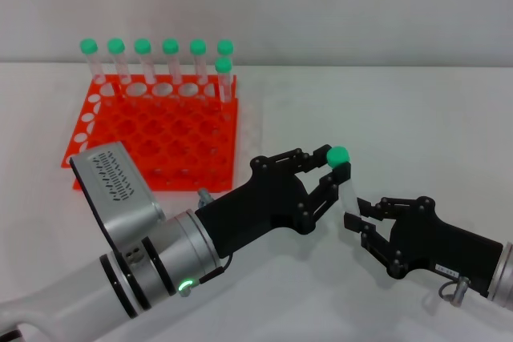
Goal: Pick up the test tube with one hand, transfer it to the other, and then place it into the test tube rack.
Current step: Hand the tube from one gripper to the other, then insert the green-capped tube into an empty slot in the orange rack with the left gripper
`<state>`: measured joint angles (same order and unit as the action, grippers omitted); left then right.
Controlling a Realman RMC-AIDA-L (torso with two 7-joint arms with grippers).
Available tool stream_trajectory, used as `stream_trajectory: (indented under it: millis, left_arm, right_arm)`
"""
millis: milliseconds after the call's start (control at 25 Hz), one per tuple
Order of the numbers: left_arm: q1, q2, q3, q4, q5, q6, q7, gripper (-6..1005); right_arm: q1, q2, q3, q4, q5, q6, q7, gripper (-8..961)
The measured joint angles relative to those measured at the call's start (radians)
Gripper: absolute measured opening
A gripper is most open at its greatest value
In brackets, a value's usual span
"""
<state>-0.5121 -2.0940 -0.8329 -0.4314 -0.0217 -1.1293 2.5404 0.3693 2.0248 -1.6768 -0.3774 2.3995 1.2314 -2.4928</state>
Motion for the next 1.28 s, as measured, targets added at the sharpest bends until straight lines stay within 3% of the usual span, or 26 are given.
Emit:
stream_trajectory:
  millis: [160, 280, 840, 1080, 1160, 1280]
  left_arm:
    - [0.001, 0.0, 0.002, 0.001, -0.001, -0.003, 0.001, 419]
    - [0.003, 0.0, 0.003, 0.002, -0.001, -0.006, 0.001, 267]
    - [0.025, 0.003, -0.001, 0.0, -0.039, -0.046, 0.011, 266]
    - [0.091, 0.009, -0.04, 0.009, -0.119, -0.142, 0.083, 266]
    - [0.128, 0.01, -0.093, 0.016, -0.128, -0.185, 0.119, 265]
    - [0.174, 0.01, -0.193, 0.042, -0.129, -0.251, 0.161, 262]
  right_arm:
    - [0.0, 0.001, -0.001, 0.0, 0.0, 0.0, 0.0, 182]
    - [0.0, 0.002, -0.001, 0.0, 0.0, 0.0, 0.0, 183]
    - [-0.015, -0.001, 0.011, 0.007, 0.009, 0.025, -0.013, 189]
    - [-0.015, -0.009, 0.086, 0.073, 0.045, 0.022, -0.014, 391]
    - [-0.016, -0.012, 0.161, 0.107, 0.045, 0.021, -0.022, 605]
    - [-0.02, -0.015, 0.296, 0.154, 0.046, 0.02, -0.067, 645]
